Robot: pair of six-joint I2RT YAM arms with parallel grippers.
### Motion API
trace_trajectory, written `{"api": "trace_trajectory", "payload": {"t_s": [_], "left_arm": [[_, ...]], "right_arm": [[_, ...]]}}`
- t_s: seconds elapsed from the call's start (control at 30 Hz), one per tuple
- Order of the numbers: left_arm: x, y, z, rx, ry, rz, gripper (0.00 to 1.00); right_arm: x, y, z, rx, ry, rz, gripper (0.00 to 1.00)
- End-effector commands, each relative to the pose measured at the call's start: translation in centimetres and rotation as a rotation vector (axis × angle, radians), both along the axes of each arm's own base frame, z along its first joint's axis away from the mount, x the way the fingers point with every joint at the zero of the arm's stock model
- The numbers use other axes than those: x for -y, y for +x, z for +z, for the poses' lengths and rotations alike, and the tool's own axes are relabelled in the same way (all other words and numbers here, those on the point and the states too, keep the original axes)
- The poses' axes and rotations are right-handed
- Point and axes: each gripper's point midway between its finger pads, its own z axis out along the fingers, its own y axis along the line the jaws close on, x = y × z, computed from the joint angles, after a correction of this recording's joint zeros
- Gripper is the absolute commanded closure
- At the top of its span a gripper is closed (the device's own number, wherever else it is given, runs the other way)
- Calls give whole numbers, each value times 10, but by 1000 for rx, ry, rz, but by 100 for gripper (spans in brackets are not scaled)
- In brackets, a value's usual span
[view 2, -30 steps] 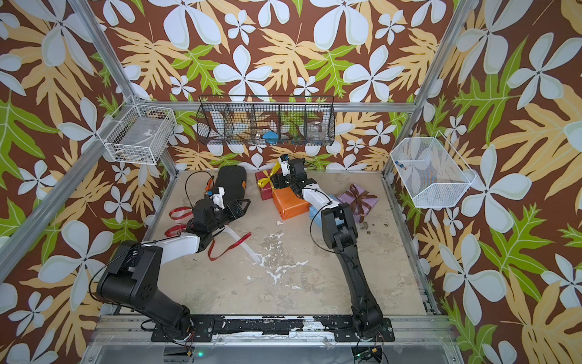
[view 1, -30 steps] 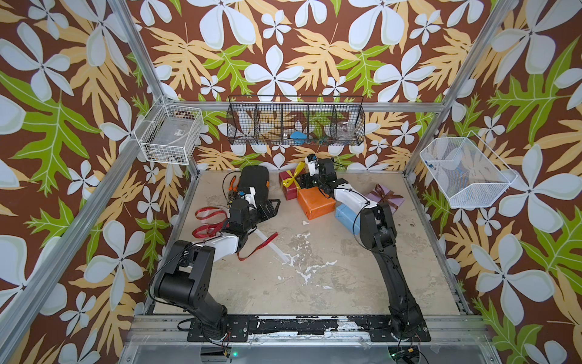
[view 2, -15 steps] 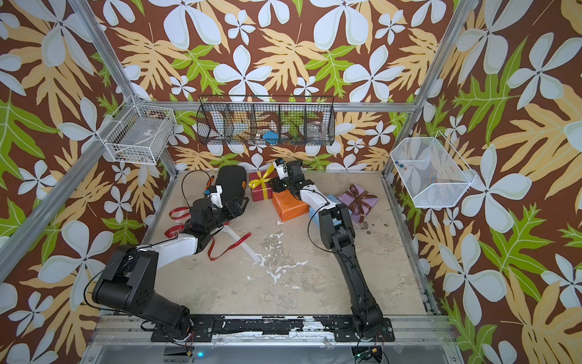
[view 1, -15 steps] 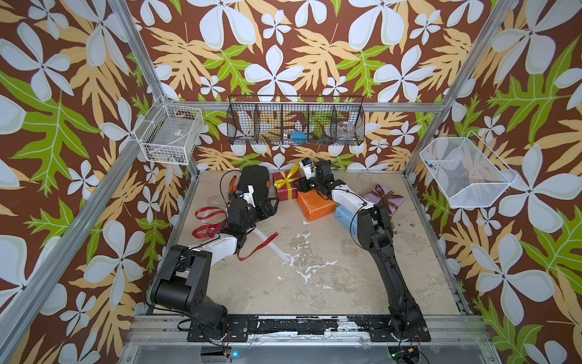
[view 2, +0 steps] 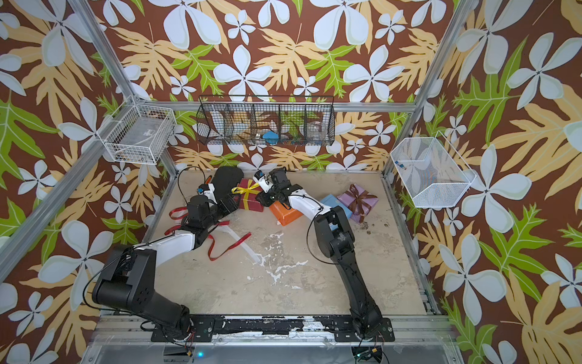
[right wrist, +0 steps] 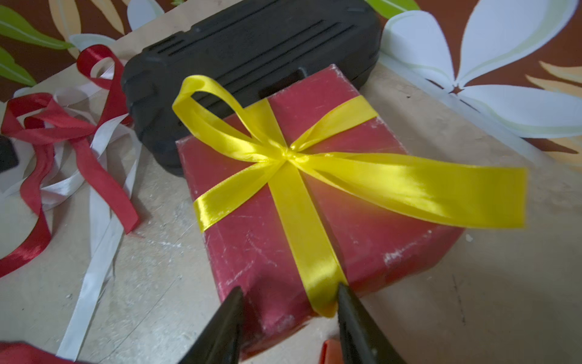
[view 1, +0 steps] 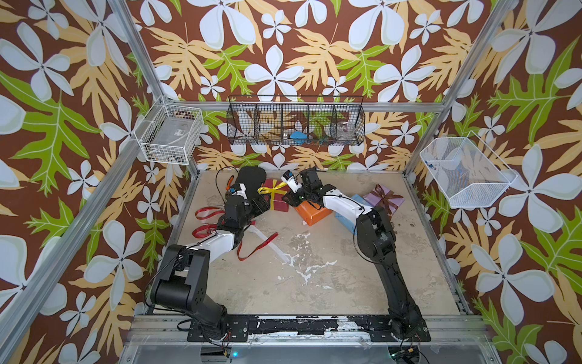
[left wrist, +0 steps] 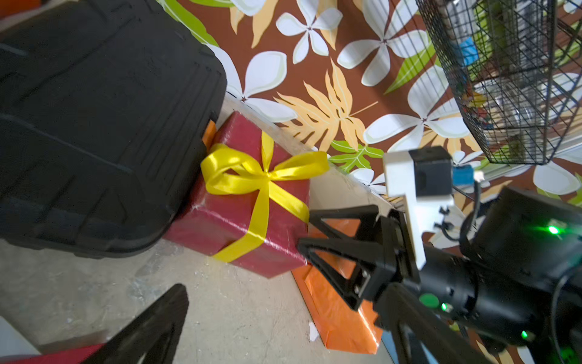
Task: Untie the ribbon bows on the gift boxes
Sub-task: Move the gift box to the center of the board.
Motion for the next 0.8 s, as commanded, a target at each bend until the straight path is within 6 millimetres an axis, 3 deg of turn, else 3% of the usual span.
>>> {"api": "trace_trajectory", "payload": {"t_s": [0.0,0.07,0.17,0.23,0.37,0.47,0.63,0.77], "left_arm": [[-24,5,-8,-31,57,100,0],[-32,8,-11,-37,63,123,0],[-38,12,-18,-51,64,129,0],[-39,18,-21,-53,79,123,0],[-25,32,-23,-45,77,40,0],[-17,33,-29,-50,42,12,0],[-13,39,-36,-44,14,-4,0],[-8,52,-47,-51,27,-31,0]], "right_arm": [[-10,-36,-7,-74,-41,96,57],[-11,-58,-4,-107,-53,122,59],[-5,-80,20,-104,12,125,59],[5,-84,37,-62,35,89,55],[29,-67,70,31,46,-38,45],[42,-43,76,53,67,-101,38],[37,-4,50,26,50,-120,30],[23,13,30,2,61,-107,28]]}}
